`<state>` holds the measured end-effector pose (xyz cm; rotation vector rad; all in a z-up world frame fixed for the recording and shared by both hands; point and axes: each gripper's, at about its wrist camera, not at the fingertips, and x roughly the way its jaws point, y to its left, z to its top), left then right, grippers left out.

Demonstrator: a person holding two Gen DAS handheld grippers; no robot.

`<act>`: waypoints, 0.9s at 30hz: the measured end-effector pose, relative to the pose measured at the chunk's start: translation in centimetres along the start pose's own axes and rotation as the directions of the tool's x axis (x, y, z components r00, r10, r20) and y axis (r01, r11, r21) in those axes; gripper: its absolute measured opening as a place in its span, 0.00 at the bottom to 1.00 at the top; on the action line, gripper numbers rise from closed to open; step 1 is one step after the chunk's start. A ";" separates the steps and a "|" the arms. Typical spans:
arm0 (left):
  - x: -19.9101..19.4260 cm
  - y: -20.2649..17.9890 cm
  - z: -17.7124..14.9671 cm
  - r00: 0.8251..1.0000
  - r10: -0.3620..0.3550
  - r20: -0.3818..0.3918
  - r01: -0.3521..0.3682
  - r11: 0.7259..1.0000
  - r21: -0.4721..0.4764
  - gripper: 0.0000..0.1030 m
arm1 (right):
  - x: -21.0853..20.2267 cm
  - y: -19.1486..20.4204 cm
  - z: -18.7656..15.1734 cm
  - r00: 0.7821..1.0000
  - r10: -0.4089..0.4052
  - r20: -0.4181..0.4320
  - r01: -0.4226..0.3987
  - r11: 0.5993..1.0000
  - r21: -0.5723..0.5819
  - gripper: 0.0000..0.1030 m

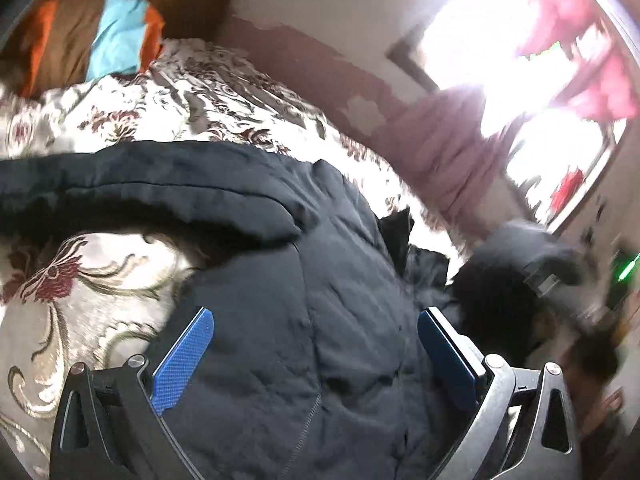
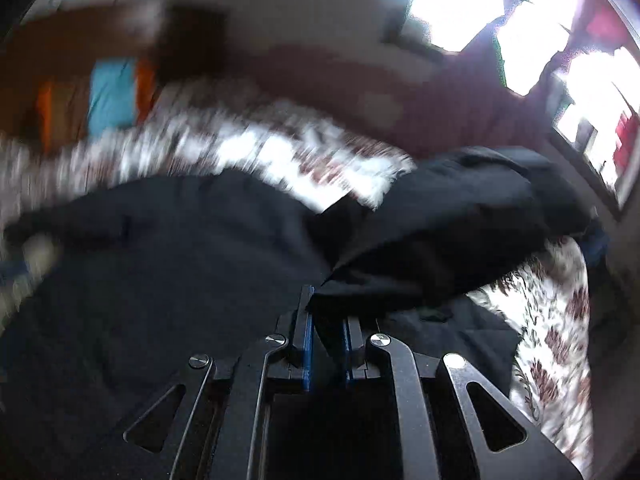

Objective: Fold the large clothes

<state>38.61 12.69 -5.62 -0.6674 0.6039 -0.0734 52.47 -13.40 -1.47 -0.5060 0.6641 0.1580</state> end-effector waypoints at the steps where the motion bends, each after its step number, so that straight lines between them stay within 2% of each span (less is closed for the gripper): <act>1: -0.1 0.7 0.2 1.000 -0.020 0.012 0.020 1.000 -0.019 0.99 | 0.5 1.8 -0.9 1.000 -0.005 -0.028 0.003 0.998 -0.064 0.10; 5: 0.3 2.0 0.6 0.997 -0.079 0.027 0.080 0.995 -0.065 0.99 | 0.9 5.8 -5.4 0.997 -0.008 -0.078 -0.012 0.968 -0.252 0.10; 7: 0.6 2.2 0.6 0.994 -0.106 0.026 0.108 0.992 -0.072 1.00 | 0.5 7.0 -6.8 0.994 0.006 -0.106 -0.036 0.959 -0.282 0.13; 8: 0.8 2.2 0.5 0.992 -0.120 0.025 0.122 0.990 -0.067 1.00 | 0.5 7.4 -7.2 0.992 0.023 -0.121 -0.056 0.959 -0.277 0.21; 9: 1.0 2.1 0.4 0.990 -0.137 0.022 0.138 0.989 -0.057 1.00 | 0.0 7.2 -7.8 0.990 0.042 -0.136 -0.077 0.963 -0.259 0.37; 11: 1.7 1.8 0.5 0.986 -0.164 0.010 0.164 0.986 -0.038 0.99 | -1.3 6.4 -8.9 0.989 0.065 -0.134 -0.093 0.972 -0.215 0.55; 14: 2.9 1.1 0.7 0.980 -0.199 -0.018 0.199 0.980 -0.002 1.00 | -3.0 4.9 -10.0 0.989 0.067 -0.134 -0.085 0.987 -0.136 0.56; 17: 4.9 0.0 1.2 0.981 -0.181 -0.069 0.184 0.981 0.052 0.99 | -5.3 2.8 -11.8 0.990 0.055 -0.130 -0.061 0.997 -0.043 0.56; 19: 6.0 -0.5 1.7 0.984 -0.170 -0.048 0.172 0.984 0.044 0.99 | -6.0 1.7 -12.7 0.989 0.053 -0.139 -0.051 0.999 0.015 0.56; 20: 6.8 -0.9 2.2 0.984 -0.174 -0.037 0.174 0.985 0.011 0.98 | -6.4 1.2 -12.8 0.988 0.055 -0.143 -0.052 0.998 0.028 0.56; 22: 8.2 -1.2 3.0 0.977 -0.210 -0.030 0.208 0.976 -0.065 0.89 | -7.2 0.5 -13.4 0.988 0.042 -0.149 -0.039 0.999 0.021 0.56; 23: 9.0 -1.5 3.4 0.967 -0.253 -0.028 0.250 0.964 -0.091 0.84 | -7.9 0.2 -13.7 0.990 0.024 -0.142 -0.023 1.000 0.007 0.56; 24: 9.6 -1.9 3.6 0.967 -0.251 -0.038 0.247 0.965 -0.086 0.75 | -8.5 -0.3 -14.0 0.992 0.001 -0.129 -0.002 1.000 -0.006 0.56; 25: 10.3 -2.2 3.9 0.977 -0.208 -0.049 0.204 0.976 -0.073 0.69 | -8.8 -0.7 -14.1 0.993 -0.016 -0.119 0.015 1.000 -0.010 0.56; 27: 11.4 -2.3 4.0 0.988 -0.141 -0.068 0.137 0.989 -0.056 0.39 | -9.8 -1.6 -14.2 0.995 -0.040 -0.095 0.041 0.999 0.010 0.56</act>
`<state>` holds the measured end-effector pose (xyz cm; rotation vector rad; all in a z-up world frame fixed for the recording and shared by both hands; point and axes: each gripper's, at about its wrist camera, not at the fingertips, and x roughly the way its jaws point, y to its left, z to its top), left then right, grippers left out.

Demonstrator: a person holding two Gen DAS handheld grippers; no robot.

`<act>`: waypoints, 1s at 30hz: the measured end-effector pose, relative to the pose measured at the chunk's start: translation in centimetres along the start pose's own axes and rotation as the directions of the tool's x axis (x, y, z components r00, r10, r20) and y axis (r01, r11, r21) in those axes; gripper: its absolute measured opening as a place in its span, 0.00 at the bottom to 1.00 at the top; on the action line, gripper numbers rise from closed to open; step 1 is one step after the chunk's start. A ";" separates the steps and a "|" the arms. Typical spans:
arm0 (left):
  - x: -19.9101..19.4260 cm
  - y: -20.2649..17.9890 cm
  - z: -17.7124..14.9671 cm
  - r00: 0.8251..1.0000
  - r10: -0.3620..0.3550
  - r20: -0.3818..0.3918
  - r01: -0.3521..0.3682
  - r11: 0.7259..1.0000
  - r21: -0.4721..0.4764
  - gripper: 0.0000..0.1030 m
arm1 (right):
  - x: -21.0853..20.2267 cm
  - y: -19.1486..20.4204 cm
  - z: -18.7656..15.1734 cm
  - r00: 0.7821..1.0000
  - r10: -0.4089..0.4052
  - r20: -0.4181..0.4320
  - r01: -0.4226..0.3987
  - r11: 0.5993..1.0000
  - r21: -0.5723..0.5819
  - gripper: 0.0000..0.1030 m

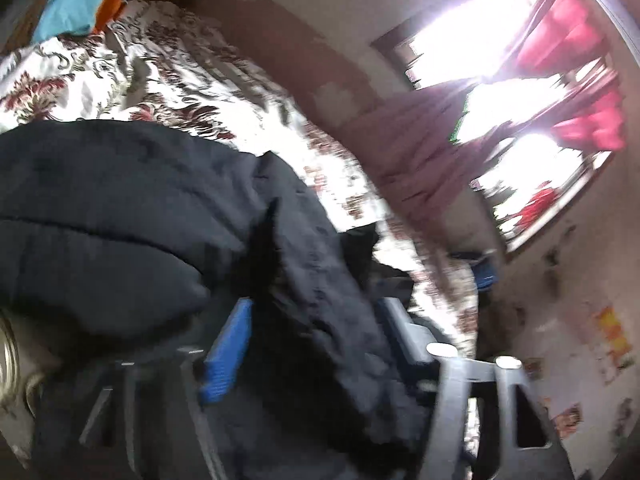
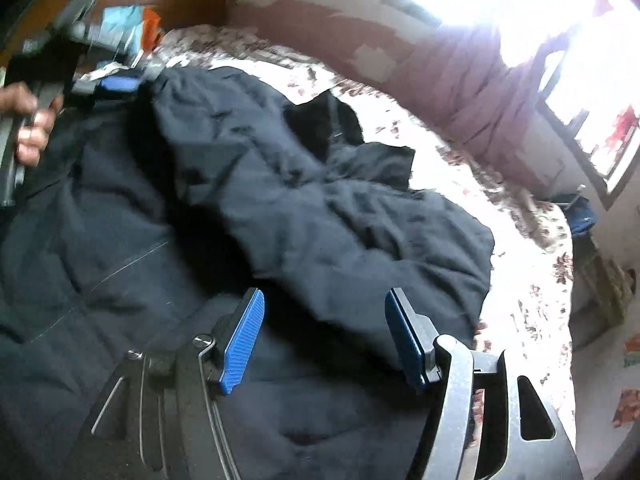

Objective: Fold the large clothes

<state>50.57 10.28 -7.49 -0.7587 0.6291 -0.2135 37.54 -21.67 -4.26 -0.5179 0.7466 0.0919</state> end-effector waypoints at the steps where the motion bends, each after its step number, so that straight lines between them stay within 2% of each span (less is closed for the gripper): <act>1: 0.3 0.3 0.0 1.000 0.018 0.000 -0.018 1.000 -0.006 0.28 | 0.0 -0.4 0.3 1.000 -0.002 0.007 0.002 1.000 0.017 0.56; 2: 0.6 1.0 0.0 0.999 0.046 -0.004 -0.046 0.999 -0.026 0.07 | 0.1 -0.7 0.5 1.000 0.001 0.015 -0.001 0.999 0.040 0.56; 5: -0.2 2.2 -0.5 0.999 0.023 0.023 -0.021 0.997 -0.074 0.02 | 2.0 -1.4 1.9 0.999 0.051 0.017 -0.053 0.989 0.139 0.56; 8: -2.3 1.4 -0.7 0.995 0.046 0.085 -0.044 0.999 -0.021 0.01 | 4.8 -1.3 3.9 0.988 0.148 0.052 -0.156 0.957 0.245 0.56; 10: -3.8 0.9 -0.9 0.993 0.047 0.105 -0.049 0.999 0.014 0.01 | 6.2 -0.8 5.0 0.983 0.171 0.062 -0.181 0.942 0.281 0.55; 12: -4.5 0.2 -0.7 0.992 0.075 0.104 -0.083 0.994 0.071 0.01 | 7.7 -0.6 6.1 0.981 0.183 0.071 -0.196 0.927 0.320 0.55; 13: -4.6 0.1 -0.6 0.993 0.065 0.101 -0.074 0.994 0.084 0.01 | 8.4 -0.4 6.5 0.979 0.193 0.068 -0.205 0.917 0.341 0.55; 14: -4.5 0.2 -0.6 0.996 0.032 0.083 -0.039 0.995 0.089 0.01 | 9.5 -0.6 6.8 0.978 0.198 0.063 -0.207 0.911 0.357 0.55; 17: -2.3 1.3 -0.5 0.999 -0.030 -0.027 0.030 0.999 0.009 0.03 | 10.7 -0.6 6.5 0.975 0.214 0.055 -0.219 0.894 0.391 0.55; 20: -0.2 1.8 -0.5 0.996 -0.039 -0.085 0.036 0.998 -0.044 0.15 | 10.8 -0.5 6.0 0.978 0.200 0.050 -0.204 0.909 0.363 0.55; 22: 0.7 2.2 -0.3 0.992 -0.087 -0.089 0.080 0.993 -0.087 0.21 | 10.5 -0.6 5.8 0.982 0.185 0.045 -0.189 0.920 0.344 0.55; 24: 1.2 2.7 -0.2 0.984 -0.165 -0.060 0.155 0.978 -0.143 0.42 | 10.4 -0.9 5.6 0.984 0.173 0.043 -0.178 0.924 0.337 0.55; 25: 1.5 2.7 -0.1 0.981 -0.189 -0.053 0.179 0.971 -0.156 0.49 | 10.2 -1.2 5.5 0.984 0.173 0.043 -0.177 0.924 0.339 0.55; 27: 2.0 1.9 -0.1 0.978 -0.202 -0.055 0.192 0.970 -0.149 0.68 | 10.3 -1.5 5.5 0.985 0.171 0.036 -0.173 0.923 0.345 0.55; 29: 2.3 0.8 0.0 0.982 -0.183 -0.053 0.177 0.979 -0.099 0.76 | 10.5 -1.7 5.5 0.985 0.168 0.032 -0.169 0.924 0.344 0.55; 30: 2.6 0.3 0.0 0.988 -0.147 -0.052 0.144 0.988 -0.060 0.76 | 10.6 -1.7 5.5 0.986 0.166 0.030 -0.166 0.926 0.340 0.55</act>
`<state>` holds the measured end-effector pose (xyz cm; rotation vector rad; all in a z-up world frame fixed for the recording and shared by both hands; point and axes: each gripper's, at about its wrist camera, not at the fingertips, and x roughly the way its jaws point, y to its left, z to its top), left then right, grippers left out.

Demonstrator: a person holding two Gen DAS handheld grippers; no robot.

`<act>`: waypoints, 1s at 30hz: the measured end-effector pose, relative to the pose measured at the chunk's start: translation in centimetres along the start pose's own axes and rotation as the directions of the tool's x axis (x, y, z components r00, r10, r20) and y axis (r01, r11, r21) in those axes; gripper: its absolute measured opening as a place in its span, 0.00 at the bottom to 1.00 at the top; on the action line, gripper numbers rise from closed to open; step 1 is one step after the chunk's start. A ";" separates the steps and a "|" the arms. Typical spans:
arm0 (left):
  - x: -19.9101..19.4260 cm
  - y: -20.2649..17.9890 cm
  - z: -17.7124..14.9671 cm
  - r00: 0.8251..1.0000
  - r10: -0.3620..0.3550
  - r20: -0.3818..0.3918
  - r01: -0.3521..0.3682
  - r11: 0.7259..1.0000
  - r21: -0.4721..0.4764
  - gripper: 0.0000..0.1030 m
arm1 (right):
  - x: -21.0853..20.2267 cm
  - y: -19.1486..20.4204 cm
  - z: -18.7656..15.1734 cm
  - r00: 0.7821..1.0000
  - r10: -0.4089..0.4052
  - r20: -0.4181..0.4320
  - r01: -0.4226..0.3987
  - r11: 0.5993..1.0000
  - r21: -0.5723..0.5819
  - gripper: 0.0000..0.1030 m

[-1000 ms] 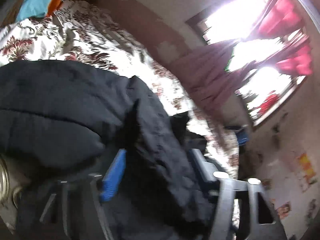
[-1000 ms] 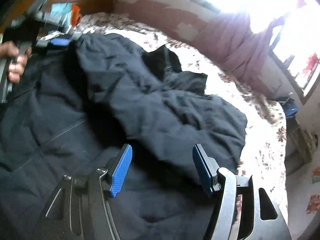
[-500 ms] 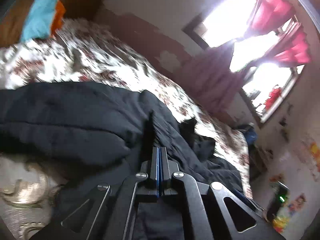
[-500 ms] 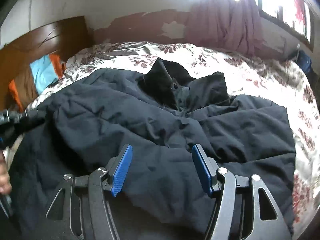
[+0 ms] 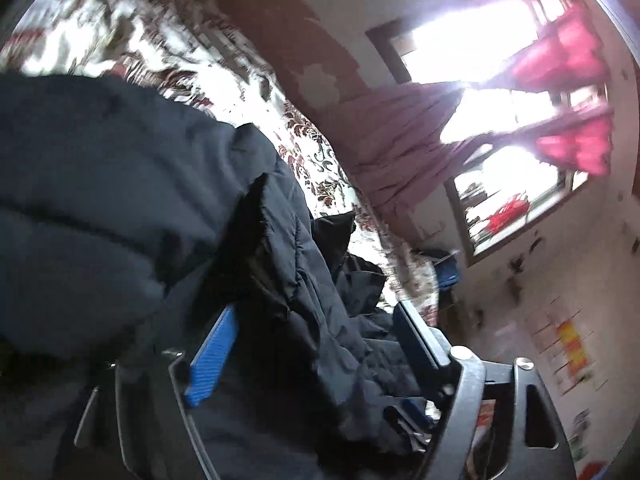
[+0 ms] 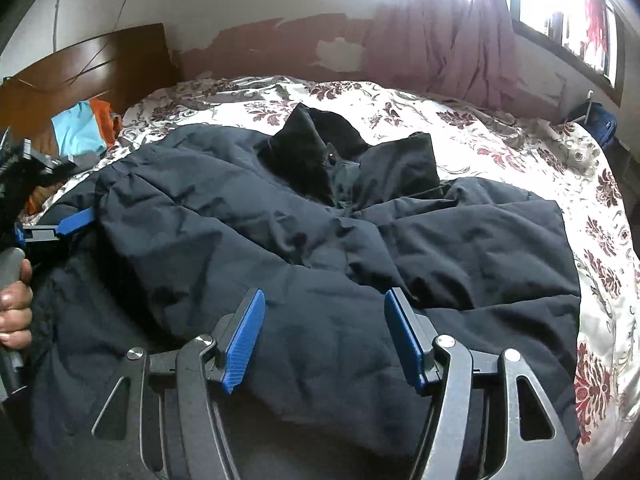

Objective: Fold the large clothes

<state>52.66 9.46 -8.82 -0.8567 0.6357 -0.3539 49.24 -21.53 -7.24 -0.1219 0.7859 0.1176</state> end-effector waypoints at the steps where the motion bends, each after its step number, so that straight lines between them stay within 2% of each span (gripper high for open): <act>1: 0.4 -0.3 0.0 0.999 0.042 -0.001 -0.042 0.999 0.024 0.76 | 0.1 0.0 0.0 1.000 -0.003 -0.001 0.003 1.000 -0.004 0.55; 3: 1.0 -0.6 -0.2 0.993 0.121 -0.007 -0.121 0.992 0.046 0.76 | 0.3 0.2 0.0 1.000 -0.014 0.002 0.014 1.000 -0.013 0.55; 5: 1.2 -0.9 -0.1 0.987 0.159 -0.001 -0.159 0.986 0.052 0.76 | 0.7 0.3 0.1 1.000 -0.027 0.003 0.027 1.000 -0.013 0.55; 7: 1.5 -1.0 -0.1 0.981 0.194 0.012 -0.194 0.979 0.067 0.69 | 1.2 0.4 0.3 0.999 -0.042 0.001 0.042 0.999 -0.005 0.55; 8: 1.5 -1.0 -0.1 0.973 0.227 0.030 -0.228 0.970 0.078 0.43 | 1.6 0.3 0.4 0.999 -0.047 0.001 0.047 0.999 0.003 0.55; 9: 1.4 -0.4 -0.1 0.961 0.273 0.034 -0.275 0.958 0.082 0.27 | 1.9 0.2 0.6 0.999 -0.047 -0.001 0.048 0.999 0.018 0.55; 10: 1.6 0.0 0.1 0.962 0.272 0.023 -0.273 0.960 0.070 0.26 | 2.2 0.3 0.8 0.999 -0.048 -0.004 0.048 0.998 0.033 0.55; 11: 1.2 0.6 0.2 0.971 0.239 0.031 -0.240 0.970 0.031 0.19 | 2.5 0.1 1.1 0.999 -0.040 -0.008 0.041 0.998 0.053 0.55; 12: 0.9 0.9 0.4 0.973 0.229 0.039 -0.229 0.973 0.013 0.09 | 2.7 0.1 1.2 0.999 -0.037 -0.010 0.037 0.997 0.063 0.55; 14: 0.3 0.9 0.3 0.978 0.200 0.064 -0.201 0.980 0.006 0.07 | 2.9 0.0 1.6 0.999 -0.033 -0.011 0.033 0.995 0.090 0.55; 18: -2.3 0.1 -1.0 0.966 0.224 0.129 -0.227 0.974 0.013 0.06 | 2.7 0.1 2.2 1.000 -0.010 0.002 0.010 0.993 0.116 0.55; 20: -3.8 -0.2 -2.2 0.961 0.238 0.138 -0.242 0.970 0.006 0.06 | 3.0 0.6 2.1 1.000 0.013 -0.017 -0.011 0.993 0.119 0.55; 22: -4.8 -0.5 -3.0 0.955 0.262 0.139 -0.267 0.964 0.018 0.05 | 3.8 1.4 1.7 0.998 0.029 -0.053 -0.023 0.995 0.098 0.55; 26: -6.0 -1.2 -3.8 0.943 0.305 0.134 -0.315 0.947 0.058 0.06 | 6.8 3.2 0.0 0.987 -0.004 -0.161 0.006 1.000 0.009 0.56; 29: -5.5 -0.4 -4.0 0.941 0.324 0.096 -0.331 0.941 0.069 0.07 | 8.5 3.5 -1.2 0.989 -0.007 -0.148 0.009 1.000 0.009 0.57; 30: -5.6 0.0 -4.1 0.947 0.308 0.092 -0.314 0.948 0.056 0.12 | 8.6 3.5 -1.4 0.991 -0.010 -0.137 0.011 1.000 0.006 0.57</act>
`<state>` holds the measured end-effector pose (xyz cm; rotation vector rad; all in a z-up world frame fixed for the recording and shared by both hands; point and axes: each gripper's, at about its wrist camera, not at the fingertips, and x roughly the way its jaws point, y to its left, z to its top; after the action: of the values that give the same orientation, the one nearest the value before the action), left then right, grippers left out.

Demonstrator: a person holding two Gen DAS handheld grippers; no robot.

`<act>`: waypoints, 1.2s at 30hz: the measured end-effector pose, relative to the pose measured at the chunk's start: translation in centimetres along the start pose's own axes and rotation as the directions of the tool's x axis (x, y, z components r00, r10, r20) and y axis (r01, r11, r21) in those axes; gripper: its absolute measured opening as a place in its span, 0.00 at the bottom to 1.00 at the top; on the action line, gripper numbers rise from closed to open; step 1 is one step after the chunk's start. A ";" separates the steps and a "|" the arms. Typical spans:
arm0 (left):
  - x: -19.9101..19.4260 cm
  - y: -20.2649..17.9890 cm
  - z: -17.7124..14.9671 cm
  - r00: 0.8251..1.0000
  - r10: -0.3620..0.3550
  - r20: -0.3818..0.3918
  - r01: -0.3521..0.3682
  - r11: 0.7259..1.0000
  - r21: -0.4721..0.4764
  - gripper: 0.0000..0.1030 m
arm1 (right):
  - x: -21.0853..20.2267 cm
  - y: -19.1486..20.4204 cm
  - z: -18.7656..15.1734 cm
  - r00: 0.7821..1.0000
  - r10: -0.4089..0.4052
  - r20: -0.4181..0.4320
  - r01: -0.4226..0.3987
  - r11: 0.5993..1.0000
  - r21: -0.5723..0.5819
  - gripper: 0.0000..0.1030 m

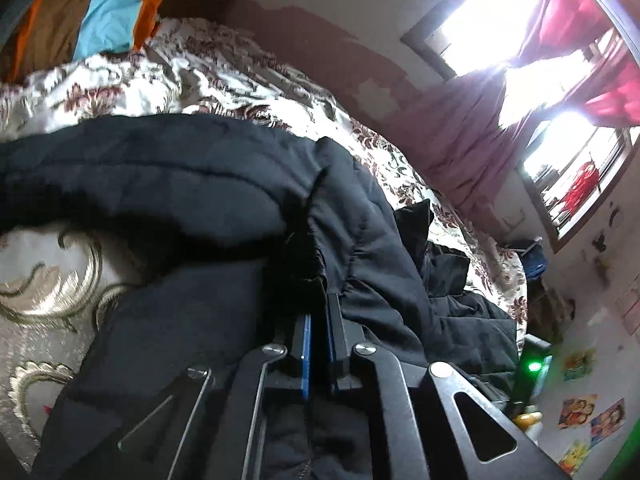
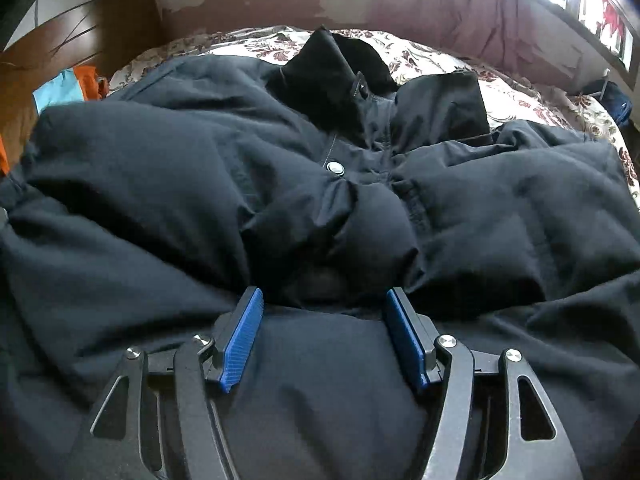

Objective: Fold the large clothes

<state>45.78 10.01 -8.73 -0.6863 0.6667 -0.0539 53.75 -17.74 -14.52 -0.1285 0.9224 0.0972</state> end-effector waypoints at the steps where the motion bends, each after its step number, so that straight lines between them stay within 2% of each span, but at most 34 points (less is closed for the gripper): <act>1: 0.0 0.5 -0.1 1.000 -0.020 -0.004 0.020 1.000 -0.019 0.14 | 0.0 0.0 -0.2 1.000 -0.002 0.014 0.002 1.000 0.000 0.57; 3: -0.2 1.7 0.0 0.999 -0.049 -0.019 0.047 0.995 -0.087 0.28 | -0.2 0.0 -0.3 0.999 0.001 0.039 -0.001 1.000 0.008 0.58; 5: -1.1 3.0 -0.3 0.995 -0.097 -0.002 0.096 0.983 -0.157 0.34 | -0.2 -0.4 -0.4 0.999 0.009 0.053 -0.010 1.000 0.023 0.59; 7: -2.2 3.9 -0.2 0.994 -0.108 0.027 0.112 0.974 -0.199 0.44 | -0.3 -0.5 -0.3 0.998 0.010 0.059 -0.011 0.999 0.030 0.60; 9: -4.1 5.0 0.2 0.988 -0.121 0.093 0.140 0.962 -0.233 0.72 | -0.4 -0.5 -0.4 0.998 0.000 0.066 -0.002 1.000 0.029 0.62; 10: -4.9 5.4 0.4 0.985 -0.114 0.128 0.143 0.959 -0.246 0.81 | -0.5 -0.4 -0.5 0.998 -0.004 0.068 0.002 1.000 0.028 0.62; 11: -6.1 6.4 0.6 0.981 -0.076 0.177 0.124 0.953 -0.276 0.97 | -0.5 -0.4 -0.5 0.997 -0.009 0.070 0.008 1.000 0.026 0.63; 12: -7.2 7.6 0.7 0.974 -0.027 0.225 0.099 0.944 -0.315 1.00 | -0.5 -0.4 -0.5 0.997 -0.015 0.072 0.014 1.000 0.025 0.64; 14: -8.7 10.7 1.1 0.960 0.031 0.279 0.086 0.913 -0.398 1.00 | -0.7 -0.3 -0.7 0.997 -0.024 0.075 0.023 0.999 0.024 0.66; 16: -9.2 13.4 1.4 0.961 0.062 0.271 0.078 0.876 -0.477 1.00 | -0.7 -0.3 -0.7 0.997 -0.036 0.074 0.035 0.999 0.024 0.68; 17: -9.6 15.6 1.4 0.960 0.084 0.268 0.077 0.839 -0.539 1.00 | -0.8 -0.3 -0.6 0.996 -0.044 0.072 0.043 0.999 0.023 0.68; 23: -10.3 22.8 1.6 0.955 0.158 0.250 0.061 0.722 -0.690 1.00 | -1.9 0.0 0.9 0.996 -0.081 0.036 0.080 0.996 0.041 0.73; 26: -10.1 25.6 1.3 0.957 0.123 0.264 0.119 0.663 -0.739 1.00 | -2.8 0.5 3.0 0.998 -0.043 0.052 0.039 0.996 0.085 0.75; 28: -9.8 26.1 1.4 0.957 0.110 0.270 0.135 0.652 -0.746 1.00 | -3.5 1.4 4.5 0.995 -0.063 0.079 0.054 0.993 0.107 0.76; 29: -9.6 26.0 1.6 0.956 0.099 0.274 0.143 0.662 -0.736 1.00 | -3.9 2.1 5.3 0.994 -0.049 0.097 0.038 0.993 0.114 0.77; 32: -8.9 26.1 2.1 0.959 0.078 0.273 0.151 0.675 -0.722 0.99 | -4.0 4.6 7.2 0.991 0.058 0.122 -0.071 0.992 0.105 0.78; 34: -8.4 26.2 2.6 0.952 0.048 0.301 0.192 0.673 -0.714 0.98 | -3.7 6.9 8.3 0.985 0.121 0.122 -0.132 0.988 0.082 0.78; 35: -8.3 26.3 2.7 0.947 0.041 0.318 0.211 0.665 -0.716 0.94 | -3.5 7.7 8.5 0.982 0.144 0.120 -0.153 0.986 0.072 0.78; 36: -8.2 26.4 2.6 0.947 0.048 0.317 0.207 0.663 -0.719 0.84 | -3.2 8.8 8.6 0.979 0.165 0.118 -0.172 0.984 0.055 0.78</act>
<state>36.42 34.22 -18.54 -1.5012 0.3219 0.2659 57.34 -7.87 -7.44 0.0161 0.8216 0.2292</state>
